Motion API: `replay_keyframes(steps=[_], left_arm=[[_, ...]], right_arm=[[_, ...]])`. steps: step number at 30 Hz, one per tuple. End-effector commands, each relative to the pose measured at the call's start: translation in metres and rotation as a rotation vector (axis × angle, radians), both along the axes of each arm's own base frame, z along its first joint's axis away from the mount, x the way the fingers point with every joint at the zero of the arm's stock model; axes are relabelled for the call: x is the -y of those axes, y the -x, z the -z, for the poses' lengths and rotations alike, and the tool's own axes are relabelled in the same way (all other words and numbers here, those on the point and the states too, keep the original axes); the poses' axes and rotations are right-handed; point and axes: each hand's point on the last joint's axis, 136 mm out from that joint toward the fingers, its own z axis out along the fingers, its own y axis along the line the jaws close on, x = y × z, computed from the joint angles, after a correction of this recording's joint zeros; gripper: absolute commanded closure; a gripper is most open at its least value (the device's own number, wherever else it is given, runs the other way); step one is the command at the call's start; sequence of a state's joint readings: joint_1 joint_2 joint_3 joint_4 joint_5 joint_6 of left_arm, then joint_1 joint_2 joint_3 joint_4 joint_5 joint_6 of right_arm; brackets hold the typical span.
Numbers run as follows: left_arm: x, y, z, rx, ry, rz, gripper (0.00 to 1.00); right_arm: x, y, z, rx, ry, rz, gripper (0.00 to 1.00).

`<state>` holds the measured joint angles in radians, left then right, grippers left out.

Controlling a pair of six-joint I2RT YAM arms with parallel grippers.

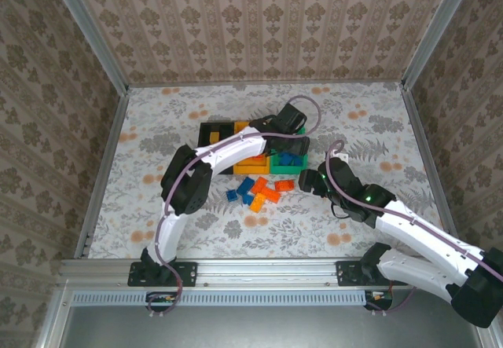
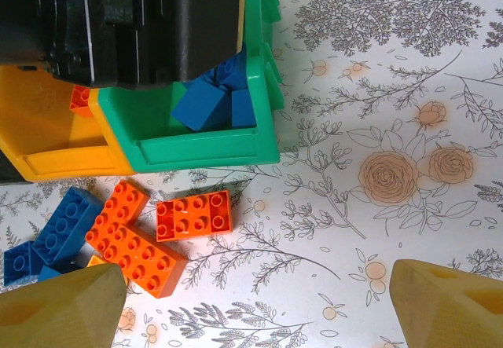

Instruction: Sort the legos into containers by color

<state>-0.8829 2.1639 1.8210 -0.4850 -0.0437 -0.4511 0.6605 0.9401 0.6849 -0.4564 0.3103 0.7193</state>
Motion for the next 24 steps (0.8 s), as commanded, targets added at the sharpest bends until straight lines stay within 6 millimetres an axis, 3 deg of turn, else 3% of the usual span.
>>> replay_keyframes(steps=[1,7,11,16,24], left_arm=[[0.001,0.002,-0.047,0.042,0.081,0.006,0.24],[-0.017,0.030,-0.104,0.125,0.200,0.004,0.09],[-0.049,0.060,-0.118,0.159,0.252,-0.025,0.00],[-0.108,0.100,-0.103,0.167,0.256,-0.108,0.00],[-0.209,0.153,-0.057,0.140,0.207,-0.279,0.00]], right_arm=[[0.004,0.003,0.002,-0.019,0.002,0.008,0.11],[-0.014,0.001,0.011,-0.057,-0.015,-0.061,0.11],[-0.037,0.002,0.020,-0.089,-0.031,-0.136,0.11],[-0.076,0.007,0.029,-0.101,0.009,-0.252,0.11],[-0.152,0.020,0.049,-0.146,0.050,-0.450,0.13]])
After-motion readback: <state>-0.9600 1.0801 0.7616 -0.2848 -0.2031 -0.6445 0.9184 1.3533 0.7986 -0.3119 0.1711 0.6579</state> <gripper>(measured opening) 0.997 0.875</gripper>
